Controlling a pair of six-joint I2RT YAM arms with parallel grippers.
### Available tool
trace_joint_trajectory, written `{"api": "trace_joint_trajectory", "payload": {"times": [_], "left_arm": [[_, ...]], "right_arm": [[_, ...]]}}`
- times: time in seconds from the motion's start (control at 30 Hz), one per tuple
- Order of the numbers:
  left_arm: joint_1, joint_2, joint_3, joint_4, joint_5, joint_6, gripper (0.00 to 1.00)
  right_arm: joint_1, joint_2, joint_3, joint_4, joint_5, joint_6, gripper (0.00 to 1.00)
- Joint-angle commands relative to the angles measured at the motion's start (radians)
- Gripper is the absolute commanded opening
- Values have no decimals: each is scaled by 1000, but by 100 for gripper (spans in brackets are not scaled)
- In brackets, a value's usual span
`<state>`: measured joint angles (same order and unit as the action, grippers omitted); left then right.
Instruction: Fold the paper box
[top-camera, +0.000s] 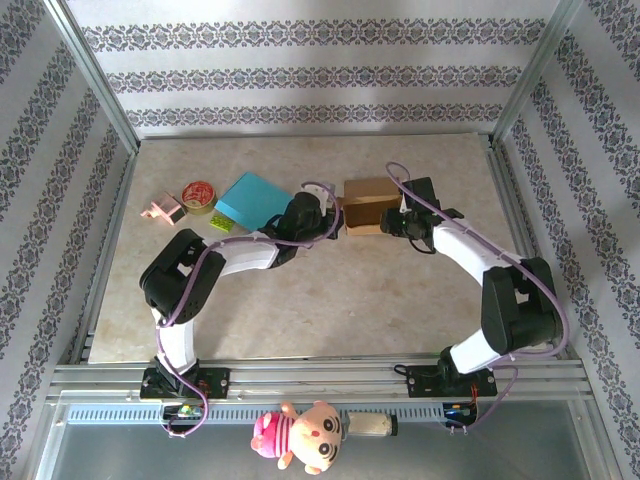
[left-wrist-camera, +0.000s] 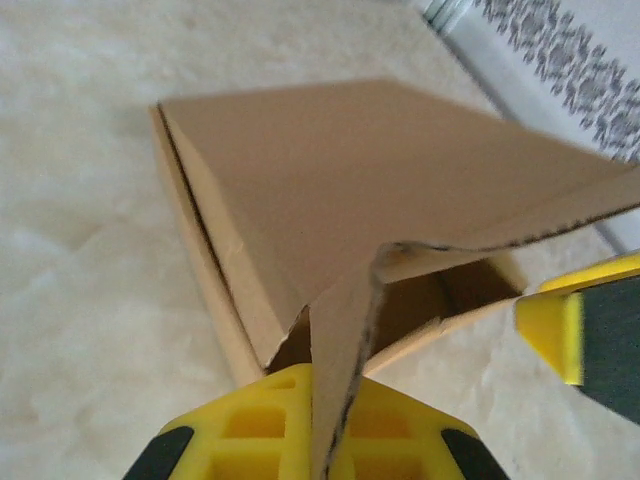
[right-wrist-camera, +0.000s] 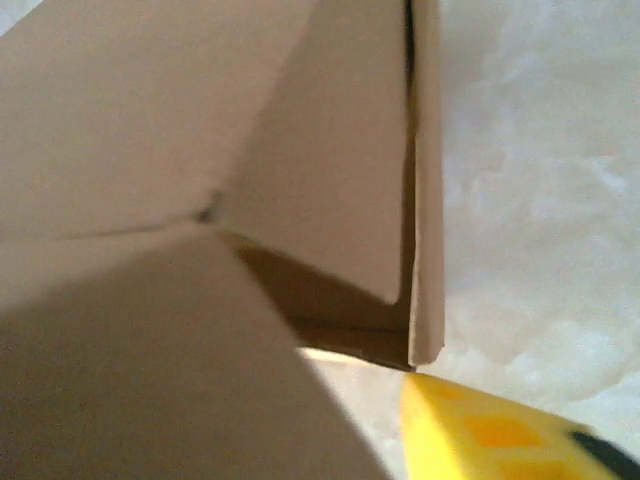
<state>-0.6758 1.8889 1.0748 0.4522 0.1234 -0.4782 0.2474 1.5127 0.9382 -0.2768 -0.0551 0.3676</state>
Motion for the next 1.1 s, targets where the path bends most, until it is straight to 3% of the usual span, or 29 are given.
{"api": "trace_joint_trajectory", "payload": {"times": [0.0, 0.13, 0.23, 0.43, 0.53, 0.67, 0.73, 0.93, 1.07], "left_arm": [[-47, -19, -33, 53, -3, 58, 0], [-61, -8, -69, 102, -25, 55, 2], [-63, -6, -77, 135, -29, 43, 12], [-74, -7, -22, 118, 2, 70, 17], [-80, -6, -20, 121, 7, 69, 19], [-89, -24, -58, 155, -12, 64, 36], [-91, -36, -79, 166, -15, 65, 37], [-98, -46, -99, 150, -5, 59, 35], [-106, -87, -153, 173, -17, 58, 40]], "right_arm": [[26, -91, -44, -15, -54, 7, 57], [24, -197, -118, -35, -51, 19, 85], [15, -278, -174, -45, -101, 24, 94], [-46, -409, -217, -82, -328, 36, 98], [-66, -472, -189, -147, -377, 45, 98], [-111, -556, -178, -174, -439, 85, 98], [-123, -587, -164, -190, -466, 96, 98], [-159, -616, -102, -289, -449, 96, 98], [-169, -620, -59, -288, -383, 175, 98]]}}
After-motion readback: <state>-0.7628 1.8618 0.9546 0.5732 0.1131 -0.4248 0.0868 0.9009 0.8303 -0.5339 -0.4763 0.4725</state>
